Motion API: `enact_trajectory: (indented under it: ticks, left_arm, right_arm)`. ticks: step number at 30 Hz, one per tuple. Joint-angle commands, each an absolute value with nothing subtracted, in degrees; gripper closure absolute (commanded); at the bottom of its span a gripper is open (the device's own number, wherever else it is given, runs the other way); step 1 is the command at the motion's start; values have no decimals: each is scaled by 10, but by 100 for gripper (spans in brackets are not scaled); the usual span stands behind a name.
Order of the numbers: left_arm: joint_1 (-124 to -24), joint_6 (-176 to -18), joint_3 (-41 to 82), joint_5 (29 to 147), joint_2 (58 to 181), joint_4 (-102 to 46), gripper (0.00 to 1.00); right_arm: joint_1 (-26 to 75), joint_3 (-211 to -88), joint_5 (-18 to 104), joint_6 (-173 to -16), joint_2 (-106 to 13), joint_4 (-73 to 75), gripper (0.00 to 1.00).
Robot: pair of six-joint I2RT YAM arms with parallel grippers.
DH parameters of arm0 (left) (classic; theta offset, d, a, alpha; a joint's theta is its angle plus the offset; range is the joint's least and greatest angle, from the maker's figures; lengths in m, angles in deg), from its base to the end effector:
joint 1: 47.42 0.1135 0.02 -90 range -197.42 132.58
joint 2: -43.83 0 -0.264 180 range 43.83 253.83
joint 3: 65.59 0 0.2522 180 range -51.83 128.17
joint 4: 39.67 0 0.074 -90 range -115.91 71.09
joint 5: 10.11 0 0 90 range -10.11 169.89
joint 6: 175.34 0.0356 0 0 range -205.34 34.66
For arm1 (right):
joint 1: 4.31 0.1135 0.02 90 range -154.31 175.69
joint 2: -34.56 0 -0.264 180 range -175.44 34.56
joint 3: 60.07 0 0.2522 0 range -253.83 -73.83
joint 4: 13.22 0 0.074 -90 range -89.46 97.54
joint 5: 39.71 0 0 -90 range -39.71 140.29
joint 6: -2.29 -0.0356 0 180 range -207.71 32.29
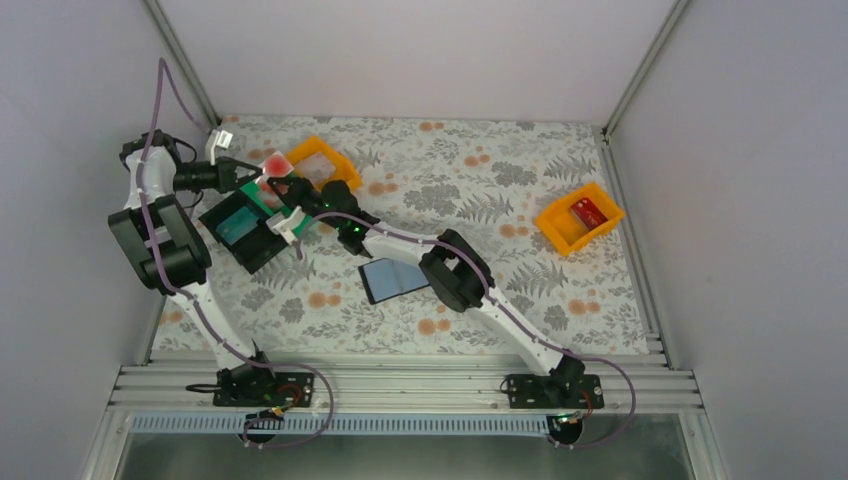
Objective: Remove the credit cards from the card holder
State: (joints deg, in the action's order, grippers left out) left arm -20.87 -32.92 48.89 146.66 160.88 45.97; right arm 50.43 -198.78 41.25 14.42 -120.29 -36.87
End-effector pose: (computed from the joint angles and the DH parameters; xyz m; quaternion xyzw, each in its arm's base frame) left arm 0.3677 0.1472 0.2493 0.1953 0.8118 -0.4163 0.3599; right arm 0.3473 0.5009 0.1699 -0.6558 0.0737 -0.2536 0.7072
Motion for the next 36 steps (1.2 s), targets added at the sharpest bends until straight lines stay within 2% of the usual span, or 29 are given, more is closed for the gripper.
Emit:
enact_trajectory:
  ticks: [1, 3, 4, 5, 7, 8, 11, 12, 13, 14, 18, 22, 24, 27, 30, 36]
  left_arm:
    - [-227, -300, 475, 1519, 1570, 519, 98]
    - [-227, -307, 472, 1521, 1561, 519, 98]
    - [-227, -310, 471, 1522, 1557, 519, 98]
    - [-227, -315, 472, 1522, 1553, 519, 98]
    - [-226, -330, 479, 1523, 1548, 519, 98]
    - [-226, -339, 484, 1524, 1543, 519, 98]
    - [-228, -354, 507, 1521, 1525, 518, 98]
    - [-230, -360, 514, 1514, 1516, 513, 98]
    - [-233, -370, 521, 1503, 1504, 500, 98]
    - [-238, -385, 521, 1487, 1491, 481, 98]
    - [-274, -410, 526, 1428, 1434, 429, 98]
    - [-313, -353, 592, 1429, 1415, 515, 98]
    - [-344, -361, 606, 1420, 1391, 519, 98]
    - [-399, -367, 613, 1395, 1353, 517, 98]
    - [-458, -409, 606, 1360, 1318, 488, 98]
    - [-549, -466, 620, 1323, 1307, 488, 98]
  right_arm:
    - [509, -1982, 424, 135, -1163, -406, 96]
    - [508, -1971, 427, 128, -1155, -419, 93]
    - [507, -1966, 429, 119, -1150, -423, 84]
    - [505, -1959, 431, 109, -1142, -425, 62]
    - [503, -1926, 434, 100, -1119, -433, 41]
    - [501, -1902, 436, 100, -1103, -442, 36]
    - [497, -1791, 433, 74, -1017, -446, 31]
    - [496, -1742, 421, 52, -972, -433, 27]
    - [494, -1701, 400, 24, -922, -407, 12]
    - [490, -1671, 378, -19, -859, -358, 2]
    - [476, -1697, 309, -258, -732, -84, 1]
    - [454, -1835, 343, -503, -708, 133, 1]
    - [426, -1886, 279, -599, -705, 219, 1]
    - [373, -1892, 145, -714, -677, 272, 1]
    - [334, -1865, 47, -767, -644, 298, 1]
    - [332, -1779, 6, -725, -582, 343, 10]
